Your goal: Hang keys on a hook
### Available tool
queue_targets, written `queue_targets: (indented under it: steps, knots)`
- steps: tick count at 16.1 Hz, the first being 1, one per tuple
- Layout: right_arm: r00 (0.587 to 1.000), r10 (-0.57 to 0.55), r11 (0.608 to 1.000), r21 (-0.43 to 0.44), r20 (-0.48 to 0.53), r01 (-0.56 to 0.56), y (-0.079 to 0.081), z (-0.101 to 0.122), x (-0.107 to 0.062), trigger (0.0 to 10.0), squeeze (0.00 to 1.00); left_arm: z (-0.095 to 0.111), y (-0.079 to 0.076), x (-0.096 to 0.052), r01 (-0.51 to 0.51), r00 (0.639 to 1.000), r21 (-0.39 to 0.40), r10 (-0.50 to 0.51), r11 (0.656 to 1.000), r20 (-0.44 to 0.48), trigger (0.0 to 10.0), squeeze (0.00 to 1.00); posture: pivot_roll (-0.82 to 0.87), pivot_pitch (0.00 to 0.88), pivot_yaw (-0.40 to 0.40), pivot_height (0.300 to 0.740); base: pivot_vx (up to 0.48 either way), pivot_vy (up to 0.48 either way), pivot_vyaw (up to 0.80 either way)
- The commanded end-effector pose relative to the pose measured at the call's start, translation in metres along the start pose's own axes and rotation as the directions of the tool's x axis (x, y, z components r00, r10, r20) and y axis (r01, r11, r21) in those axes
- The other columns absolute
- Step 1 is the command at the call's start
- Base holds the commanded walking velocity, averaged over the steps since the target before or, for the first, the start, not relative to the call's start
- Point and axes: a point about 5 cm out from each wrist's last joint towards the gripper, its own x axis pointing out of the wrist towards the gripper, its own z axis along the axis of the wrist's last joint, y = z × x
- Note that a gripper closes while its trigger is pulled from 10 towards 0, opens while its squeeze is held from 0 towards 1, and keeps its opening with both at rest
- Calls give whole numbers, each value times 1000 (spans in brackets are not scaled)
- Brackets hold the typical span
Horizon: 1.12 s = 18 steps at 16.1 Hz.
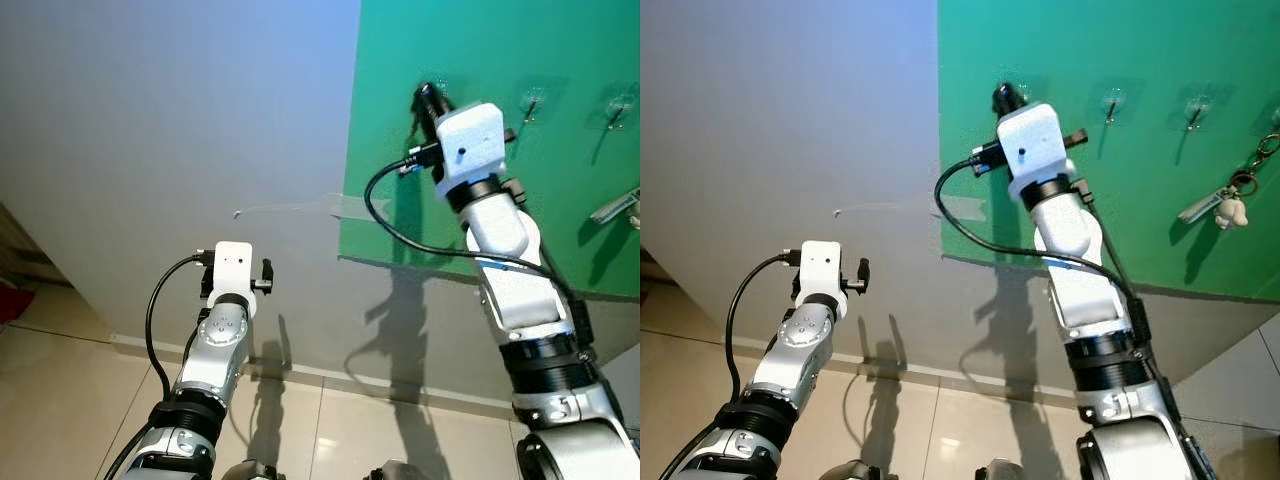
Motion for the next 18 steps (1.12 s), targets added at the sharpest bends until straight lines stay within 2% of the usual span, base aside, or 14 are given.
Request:
queue_targets:
  steps: [1,7,18]
  knots:
    - [999,-24,999,-23,-24,24,-6,-2,2,10000,0,3,-3,1,12,1000,10,-12,1000,10,10000,0,-171,0,32,713,0,0,0]
    - [999,-34,975,-222,-40,24,-15,-9,3,10000,0,1,-5,2,20,1000,14,-21,1000,4,10000,0,-179,0,37,713,0,0,0]
    - [999,-34,975,-222,-40,24,-15,-9,3,10000,0,1,-5,2,20,1000,14,-21,1000,4,10000,0,-179,0,37,713,0,0,0]
